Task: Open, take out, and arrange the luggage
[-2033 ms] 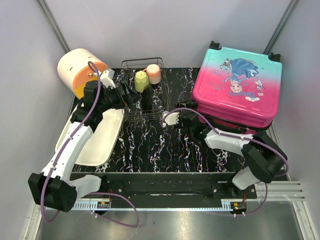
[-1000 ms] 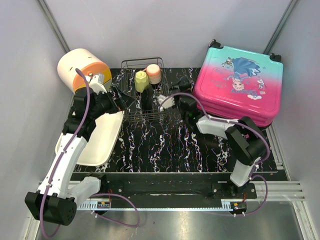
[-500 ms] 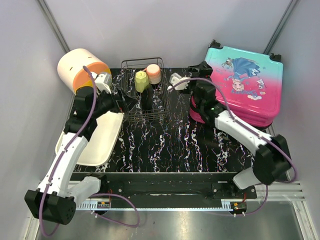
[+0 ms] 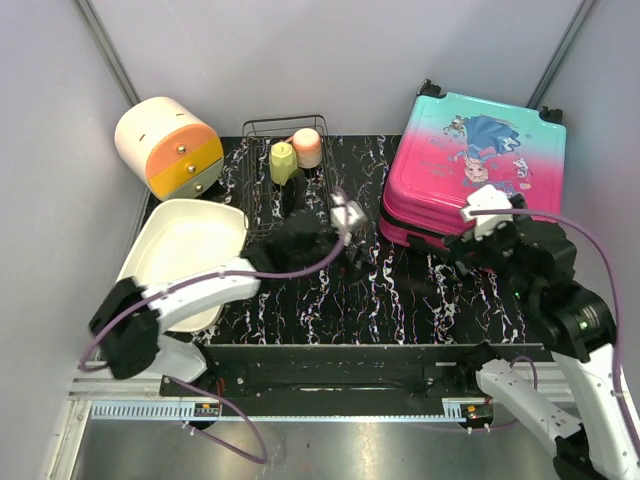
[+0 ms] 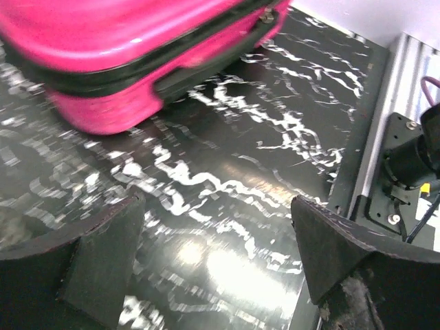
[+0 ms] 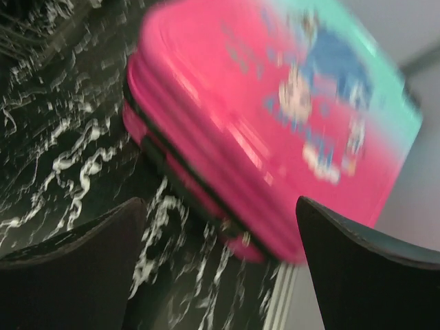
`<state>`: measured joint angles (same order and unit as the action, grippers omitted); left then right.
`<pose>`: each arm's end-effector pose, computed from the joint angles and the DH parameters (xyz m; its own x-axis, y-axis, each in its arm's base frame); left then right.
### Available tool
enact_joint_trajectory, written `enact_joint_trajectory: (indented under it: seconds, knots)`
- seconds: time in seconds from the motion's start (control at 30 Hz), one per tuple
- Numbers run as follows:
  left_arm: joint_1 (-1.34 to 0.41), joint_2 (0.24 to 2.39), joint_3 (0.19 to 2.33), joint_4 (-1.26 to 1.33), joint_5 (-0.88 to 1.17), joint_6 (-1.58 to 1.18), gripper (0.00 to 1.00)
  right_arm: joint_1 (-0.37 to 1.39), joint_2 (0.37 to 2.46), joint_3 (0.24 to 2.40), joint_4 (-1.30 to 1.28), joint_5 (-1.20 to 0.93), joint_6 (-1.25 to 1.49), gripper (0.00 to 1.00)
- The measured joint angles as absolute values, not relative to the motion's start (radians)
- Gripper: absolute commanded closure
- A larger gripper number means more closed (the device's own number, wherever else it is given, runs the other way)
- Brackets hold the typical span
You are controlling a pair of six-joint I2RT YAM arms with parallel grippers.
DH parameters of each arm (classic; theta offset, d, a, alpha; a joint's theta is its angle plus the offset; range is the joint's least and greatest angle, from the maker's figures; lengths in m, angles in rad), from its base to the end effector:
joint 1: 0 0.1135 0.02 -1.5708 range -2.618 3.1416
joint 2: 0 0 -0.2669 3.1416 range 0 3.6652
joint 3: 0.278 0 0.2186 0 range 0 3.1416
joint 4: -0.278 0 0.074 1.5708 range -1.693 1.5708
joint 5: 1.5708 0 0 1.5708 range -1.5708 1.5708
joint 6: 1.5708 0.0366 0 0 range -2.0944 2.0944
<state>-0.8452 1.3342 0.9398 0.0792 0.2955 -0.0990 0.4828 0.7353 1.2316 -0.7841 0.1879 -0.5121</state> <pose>0.1766 -0.2152 0.3138 -0.2936 0.1885 -0.9372 0.8747 0.4485 -0.1838 0.0774 0.0328 0.4142 -0.0734 -0.5820 -0.8099 -0.3825 0.7664 -0.5161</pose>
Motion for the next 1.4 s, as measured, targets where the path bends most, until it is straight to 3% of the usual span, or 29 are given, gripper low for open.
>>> enact_joint_trajectory:
  seconds: [0.13,0.33,0.57,0.7,0.87,0.97,1.17,1.33,1.4]
  knots:
    - [-0.966,1.516,0.947,0.276,0.257,-0.141,0.1,0.36,0.683,1.214,-0.988,0.165,-0.364,0.04]
    - [-0.963,1.615,0.992,0.374,0.192,-0.241,0.08,0.257,0.71,1.121,-1.148,0.11,-0.22,0.09]
    - [-0.971,1.59,0.986,0.508,0.097,-0.27,0.33,0.183,0.854,1.124,-1.142,0.106,-0.165,0.12]
    - [-1.046,1.694,1.023,0.632,0.012,-0.226,0.39,0.131,0.944,1.232,-1.158,0.083,-0.12,0.17]
    - [-1.119,1.901,1.135,0.722,-0.054,-0.181,0.46,-0.243,1.106,1.4,-1.147,-0.11,-0.118,0.12]
    - [-1.125,1.962,1.165,0.739,-0.061,-0.171,0.46,-0.418,1.17,1.394,-1.163,-0.199,-0.165,0.1]
    - [-1.147,2.033,1.212,0.774,-0.077,-0.104,0.4,-0.566,1.246,1.466,-1.212,-0.364,-0.33,0.09]
    - [-1.158,2.042,1.187,0.765,-0.071,-0.074,0.25,-0.81,1.35,1.595,-1.281,-0.507,-0.619,0.24]
    - [-1.154,2.022,1.153,0.757,-0.063,-0.067,0.24,-0.899,1.429,1.632,-1.296,-0.575,-0.772,0.34]
